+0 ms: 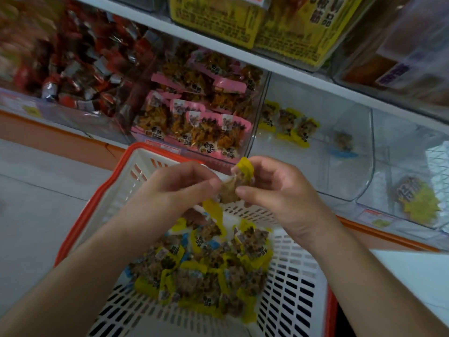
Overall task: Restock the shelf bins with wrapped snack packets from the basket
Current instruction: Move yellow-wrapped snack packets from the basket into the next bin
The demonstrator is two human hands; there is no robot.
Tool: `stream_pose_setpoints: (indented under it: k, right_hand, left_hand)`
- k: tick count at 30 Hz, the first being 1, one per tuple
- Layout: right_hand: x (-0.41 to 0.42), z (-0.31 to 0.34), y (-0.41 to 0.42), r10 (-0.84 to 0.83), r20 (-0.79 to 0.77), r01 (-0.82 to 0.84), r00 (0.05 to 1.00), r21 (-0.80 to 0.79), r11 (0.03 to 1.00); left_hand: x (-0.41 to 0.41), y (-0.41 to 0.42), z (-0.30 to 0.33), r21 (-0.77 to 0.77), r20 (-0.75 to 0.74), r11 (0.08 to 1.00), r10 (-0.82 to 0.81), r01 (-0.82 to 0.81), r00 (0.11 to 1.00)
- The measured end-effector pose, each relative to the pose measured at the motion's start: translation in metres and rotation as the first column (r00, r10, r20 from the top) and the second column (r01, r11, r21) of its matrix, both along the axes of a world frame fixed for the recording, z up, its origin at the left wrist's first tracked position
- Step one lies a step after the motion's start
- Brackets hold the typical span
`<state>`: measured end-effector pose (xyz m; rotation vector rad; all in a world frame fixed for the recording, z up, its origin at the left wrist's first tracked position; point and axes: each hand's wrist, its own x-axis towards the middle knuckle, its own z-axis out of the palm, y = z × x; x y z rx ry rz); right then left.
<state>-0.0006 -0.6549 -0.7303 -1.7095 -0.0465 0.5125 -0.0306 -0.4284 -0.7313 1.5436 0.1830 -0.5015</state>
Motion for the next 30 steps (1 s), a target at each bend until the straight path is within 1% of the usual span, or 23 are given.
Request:
stream_pose_setpoints:
  k: [1, 2, 3, 5, 6, 8, 10, 12, 14, 16, 17, 18, 19, 21, 23, 25, 27, 29, 30]
  right_hand:
    - [0.003, 0.000, -0.003, -0.001, -0.004, 0.002, 1.000, 0.071, 0.997]
    - [0.005, 0.000, -0.006, 0.001, -0.006, 0.000, 1.000, 0.146, 0.989]
    - [0.007, 0.002, -0.009, 0.006, -0.017, -0.003, 1.000, 0.220, 0.975]
    - [0.007, 0.004, -0.012, 0.034, -0.063, -0.009, 0.997, 0.364, 0.931]
    - [0.007, 0.005, -0.013, 0.054, -0.080, -0.016, 0.995, 0.415, 0.910]
    - [0.007, 0.004, -0.015, 0.067, -0.083, -0.025, 0.994, 0.427, 0.904]
    - [0.008, -0.001, -0.017, 0.039, -0.083, -0.004, 0.996, 0.383, 0.924]
    - [0.008, -0.002, -0.017, -0.017, -0.111, 0.055, 0.994, 0.348, 0.936]
    - [0.009, -0.002, -0.020, -0.095, -0.179, 0.158, 0.979, 0.378, 0.912]
    - [0.008, 0.002, -0.020, -0.095, -0.238, 0.193, 0.966, 0.431, 0.881]
    - [0.007, 0.003, -0.020, -0.089, -0.234, 0.184, 0.968, 0.421, 0.888]
    - [0.005, 0.003, -0.019, -0.100, -0.206, 0.172, 0.973, 0.367, 0.914]
    - [0.004, 0.002, -0.019, -0.128, -0.163, 0.170, 0.978, 0.280, 0.945]
    - [0.001, -0.001, -0.018, -0.189, -0.090, 0.198, 0.978, 0.114, 0.973]
    - [-0.001, -0.002, -0.019, -0.214, -0.072, 0.216, 0.974, 0.025, 0.976]
    - [-0.001, 0.001, -0.023, -0.208, -0.079, 0.206, 0.975, -0.032, 0.978]
    - [-0.002, 0.004, -0.030, -0.218, -0.059, 0.211, 0.974, -0.104, 0.972]
    - [-0.005, 0.011, -0.045, -0.228, 0.034, 0.229, 0.973, -0.273, 0.934]
    - [-0.008, 0.017, -0.056, -0.246, 0.106, 0.268, 0.963, -0.380, 0.885]
  left_hand:
    - [0.001, -0.001, -0.001, -0.101, -0.059, 0.995, 0.011, -0.017, 0.998]
    - [0.003, -0.002, -0.002, -0.163, -0.108, 0.986, 0.028, -0.045, 0.994]
    - [0.004, -0.003, -0.003, -0.168, -0.128, 0.984, 0.038, -0.060, 0.991]
    - [0.005, -0.007, -0.006, -0.049, -0.106, 0.999, 0.011, -0.016, 0.994]
    - [0.005, -0.011, -0.007, -0.023, -0.103, 1.000, -0.022, 0.019, 0.994]
    - [0.002, -0.016, -0.008, -0.084, -0.105, 0.995, -0.058, 0.049, 0.993]
    - [0.000, -0.019, -0.007, -0.152, -0.096, 0.988, -0.030, 0.015, 0.995]
    - [0.000, -0.020, -0.007, -0.131, -0.049, 0.991, 0.001, -0.008, 0.999]
    - [-0.001, -0.021, -0.006, -0.106, -0.026, 0.993, 0.043, -0.046, 0.999]
    - [-0.002, -0.023, -0.004, -0.075, -0.024, 0.995, 0.064, -0.066, 0.998]
    - [-0.003, -0.024, -0.004, -0.061, -0.025, 0.997, 0.053, -0.054, 0.998]
    - [-0.003, -0.025, -0.003, -0.043, -0.024, 0.999, 0.027, -0.028, 0.999]
    - [-0.004, -0.026, -0.004, -0.012, -0.016, 1.000, -0.002, 0.002, 1.000]
    - [-0.006, -0.029, -0.005, 0.060, 0.005, 0.998, -0.022, 0.022, 1.000]
    - [-0.007, -0.033, -0.005, 0.042, -0.001, 0.998, 0.048, -0.048, 0.999]
    - [-0.010, -0.044, -0.001, 0.025, 0.043, 0.997, 0.077, -0.078, 0.996]
    - [-0.015, -0.058, 0.002, 0.069, 0.104, 0.995, 0.068, -0.075, 0.992]
    - [-0.018, -0.076, 0.002, 0.125, 0.127, 0.987, 0.083, -0.099, 0.988]
    - [-0.016, -0.086, 0.003, 0.160, 0.137, 0.981, 0.089, -0.111, 0.987]
